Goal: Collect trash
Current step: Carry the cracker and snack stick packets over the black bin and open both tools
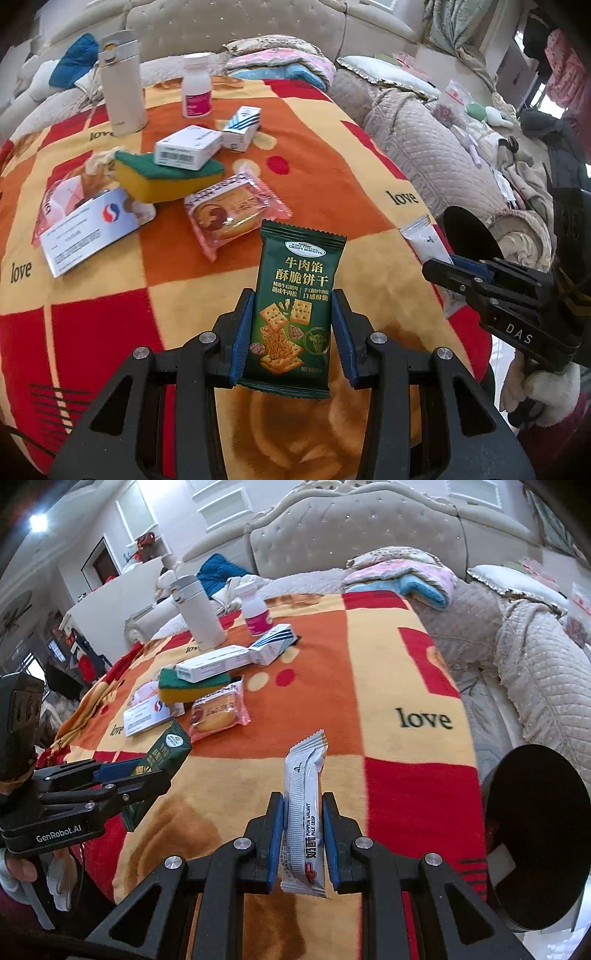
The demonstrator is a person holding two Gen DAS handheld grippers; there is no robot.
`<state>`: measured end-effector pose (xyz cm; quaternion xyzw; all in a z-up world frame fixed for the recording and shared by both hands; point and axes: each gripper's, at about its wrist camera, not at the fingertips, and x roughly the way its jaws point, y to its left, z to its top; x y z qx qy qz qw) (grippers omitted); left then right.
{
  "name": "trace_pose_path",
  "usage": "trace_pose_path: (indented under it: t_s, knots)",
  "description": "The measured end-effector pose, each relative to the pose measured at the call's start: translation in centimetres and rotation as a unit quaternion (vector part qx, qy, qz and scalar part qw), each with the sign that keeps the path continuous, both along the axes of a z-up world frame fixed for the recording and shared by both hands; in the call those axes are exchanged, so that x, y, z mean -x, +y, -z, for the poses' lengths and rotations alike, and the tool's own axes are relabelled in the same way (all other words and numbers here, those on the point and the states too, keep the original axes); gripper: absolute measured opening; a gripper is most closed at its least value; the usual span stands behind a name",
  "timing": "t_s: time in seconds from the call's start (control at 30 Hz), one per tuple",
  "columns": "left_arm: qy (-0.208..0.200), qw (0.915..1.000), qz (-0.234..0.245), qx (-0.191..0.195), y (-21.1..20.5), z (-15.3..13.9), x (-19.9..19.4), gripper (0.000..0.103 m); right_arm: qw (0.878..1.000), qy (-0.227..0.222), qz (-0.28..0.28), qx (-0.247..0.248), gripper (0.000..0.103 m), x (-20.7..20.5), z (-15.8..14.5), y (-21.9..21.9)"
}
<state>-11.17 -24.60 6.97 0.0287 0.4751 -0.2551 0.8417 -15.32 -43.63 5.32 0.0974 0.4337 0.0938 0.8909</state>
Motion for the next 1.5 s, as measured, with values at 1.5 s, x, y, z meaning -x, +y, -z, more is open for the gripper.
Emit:
trace_pose_path:
  t_s: [1.5]
  knots:
    - [0.065,0.9788,0.163,0.106,-23.8,0.9,-1.1,0.041,0.973,0.049,0.225,-0.003,0.021,3.9,4.4,-21.9]
